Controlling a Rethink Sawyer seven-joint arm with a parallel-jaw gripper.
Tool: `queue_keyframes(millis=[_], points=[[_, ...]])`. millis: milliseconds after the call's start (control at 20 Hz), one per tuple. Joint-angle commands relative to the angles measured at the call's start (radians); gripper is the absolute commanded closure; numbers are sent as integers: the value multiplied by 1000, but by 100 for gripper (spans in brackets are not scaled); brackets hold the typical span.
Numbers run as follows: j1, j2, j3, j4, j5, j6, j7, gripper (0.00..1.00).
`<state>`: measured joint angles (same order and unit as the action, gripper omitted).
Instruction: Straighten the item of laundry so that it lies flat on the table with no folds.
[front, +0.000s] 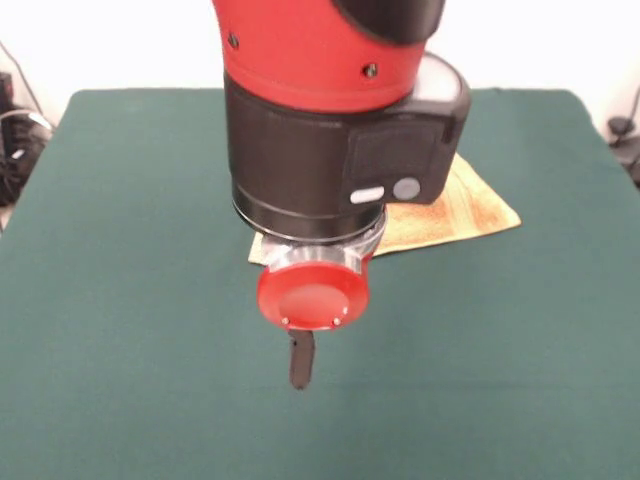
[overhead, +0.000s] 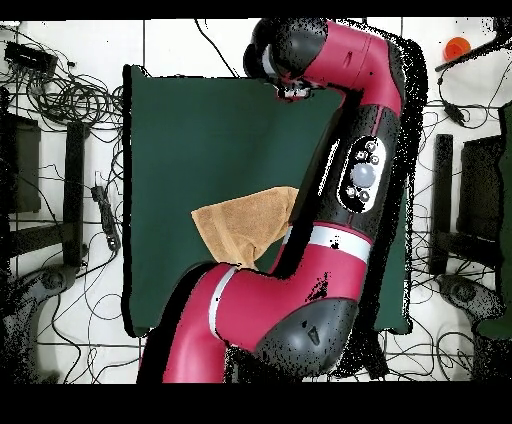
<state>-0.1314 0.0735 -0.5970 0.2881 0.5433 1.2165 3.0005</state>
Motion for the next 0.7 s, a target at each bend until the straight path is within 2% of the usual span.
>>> queue_keyframes(millis=[50, 700], points=[[29, 2, 68, 157, -3, 38, 138, 0], [34, -3, 71, 162, -2, 39, 142, 0]])
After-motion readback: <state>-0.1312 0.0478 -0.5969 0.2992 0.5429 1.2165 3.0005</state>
